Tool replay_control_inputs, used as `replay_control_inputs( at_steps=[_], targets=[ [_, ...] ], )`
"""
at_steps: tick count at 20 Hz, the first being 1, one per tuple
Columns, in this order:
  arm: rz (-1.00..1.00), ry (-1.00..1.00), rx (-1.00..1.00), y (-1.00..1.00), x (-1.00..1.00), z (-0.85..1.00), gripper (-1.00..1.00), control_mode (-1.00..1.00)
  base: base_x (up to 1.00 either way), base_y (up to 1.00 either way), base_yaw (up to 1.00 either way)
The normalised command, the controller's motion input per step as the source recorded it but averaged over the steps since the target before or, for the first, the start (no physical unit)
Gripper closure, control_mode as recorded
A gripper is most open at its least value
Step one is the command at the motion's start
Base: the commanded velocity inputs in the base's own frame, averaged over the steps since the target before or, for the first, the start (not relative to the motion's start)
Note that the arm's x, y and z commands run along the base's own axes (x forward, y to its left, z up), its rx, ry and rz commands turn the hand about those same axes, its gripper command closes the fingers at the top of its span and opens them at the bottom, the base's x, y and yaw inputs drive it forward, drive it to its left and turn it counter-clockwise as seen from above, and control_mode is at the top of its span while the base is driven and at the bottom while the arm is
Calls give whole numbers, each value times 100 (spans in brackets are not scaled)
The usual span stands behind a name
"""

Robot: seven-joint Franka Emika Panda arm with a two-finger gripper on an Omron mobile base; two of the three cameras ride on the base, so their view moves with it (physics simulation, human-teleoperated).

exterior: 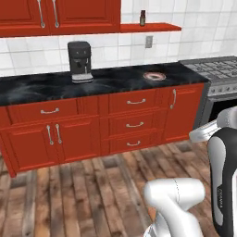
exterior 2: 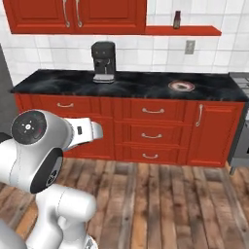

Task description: Move the hot dog bun to the plate on the dining table and place the condiment next to that plate. Then navigate to the fridge and take the sausage and place it on the plate as well.

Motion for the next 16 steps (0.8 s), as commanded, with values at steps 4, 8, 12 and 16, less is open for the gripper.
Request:
replay_control_inputs(
  at_steps=[4,8,12,16],
  targets=[
    [0,0,0,0,0,0,-100,100,100,-61,15],
    [0,0,0,0,0,0,-100,100,100,-64,16],
    [0,0,0,0,0,0,-100,100,100,-66,15],
    [0,0,0,0,0,0,-100,100,100,-69,16]
  ],
)
